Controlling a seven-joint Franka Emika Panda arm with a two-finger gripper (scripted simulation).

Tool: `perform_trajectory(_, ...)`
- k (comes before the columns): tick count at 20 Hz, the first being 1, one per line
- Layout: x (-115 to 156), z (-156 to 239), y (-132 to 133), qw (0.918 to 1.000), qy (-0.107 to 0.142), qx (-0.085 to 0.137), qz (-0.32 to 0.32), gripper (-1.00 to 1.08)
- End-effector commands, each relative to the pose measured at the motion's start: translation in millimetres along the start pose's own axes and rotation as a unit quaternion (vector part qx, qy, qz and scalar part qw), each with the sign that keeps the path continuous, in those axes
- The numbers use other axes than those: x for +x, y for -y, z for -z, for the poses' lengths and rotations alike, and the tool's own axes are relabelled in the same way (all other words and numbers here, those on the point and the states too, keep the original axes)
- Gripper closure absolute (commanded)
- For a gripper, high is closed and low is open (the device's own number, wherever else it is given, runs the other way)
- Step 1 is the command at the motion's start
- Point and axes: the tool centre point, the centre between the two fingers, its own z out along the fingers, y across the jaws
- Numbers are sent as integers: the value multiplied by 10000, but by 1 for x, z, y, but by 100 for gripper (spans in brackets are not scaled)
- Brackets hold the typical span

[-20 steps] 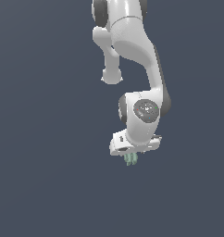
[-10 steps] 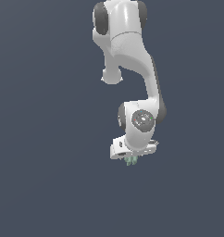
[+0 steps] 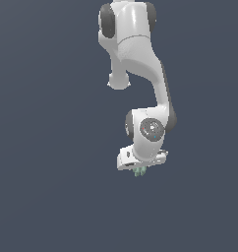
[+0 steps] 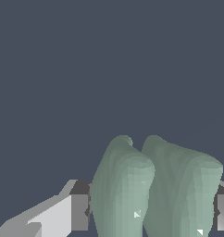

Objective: Pick up the object and move it to a goal position.

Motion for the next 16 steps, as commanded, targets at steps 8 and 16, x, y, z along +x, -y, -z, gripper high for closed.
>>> perform_trajectory(8, -1, 2, 0, 10000, -2, 0, 0, 108)
perform_trajectory(16, -8, 28, -5, 10000, -2, 0, 0, 108)
